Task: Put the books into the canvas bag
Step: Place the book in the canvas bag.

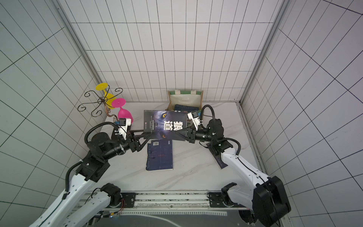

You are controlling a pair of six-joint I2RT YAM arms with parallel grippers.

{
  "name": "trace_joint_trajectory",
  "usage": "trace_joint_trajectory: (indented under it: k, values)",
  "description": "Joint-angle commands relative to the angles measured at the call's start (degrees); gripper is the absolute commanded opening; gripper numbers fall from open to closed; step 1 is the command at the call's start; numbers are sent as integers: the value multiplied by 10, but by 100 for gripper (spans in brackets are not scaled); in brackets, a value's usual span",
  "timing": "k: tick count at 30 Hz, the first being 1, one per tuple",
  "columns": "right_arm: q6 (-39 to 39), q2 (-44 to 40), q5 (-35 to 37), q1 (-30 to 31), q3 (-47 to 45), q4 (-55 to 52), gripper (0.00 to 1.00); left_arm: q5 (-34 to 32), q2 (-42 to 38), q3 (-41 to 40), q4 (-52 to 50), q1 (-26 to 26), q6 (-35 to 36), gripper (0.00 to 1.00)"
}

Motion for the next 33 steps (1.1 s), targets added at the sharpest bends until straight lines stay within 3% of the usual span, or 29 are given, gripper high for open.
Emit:
trace_joint_trajectory:
  k: [1, 6, 8, 13, 19, 24, 33]
  values:
    - [-15, 37, -44, -66, 155, -83, 0, -105, 8, 29, -141, 5, 102, 97]
    - [-13, 110, -83, -142, 265, -155, 0, -168, 18, 39, -234, 7, 142, 97]
    - [-42, 141, -69, -165, 323, -224, 0, -145, 2, 20, -212, 5, 144, 97]
    - [-109, 214, -29, -193, 437, -363, 0, -159, -12, 10, -204, 4, 146, 97]
    - [-252, 303, 106, -191, 586, -621, 0, -137, -20, 2, -190, 3, 148, 97]
    - [-268, 326, 122, -179, 606, -659, 0, -129, -35, -5, -179, 0, 150, 97]
    - [-263, 343, 188, -92, 618, -686, 0, -135, -55, -8, -180, 0, 151, 97]
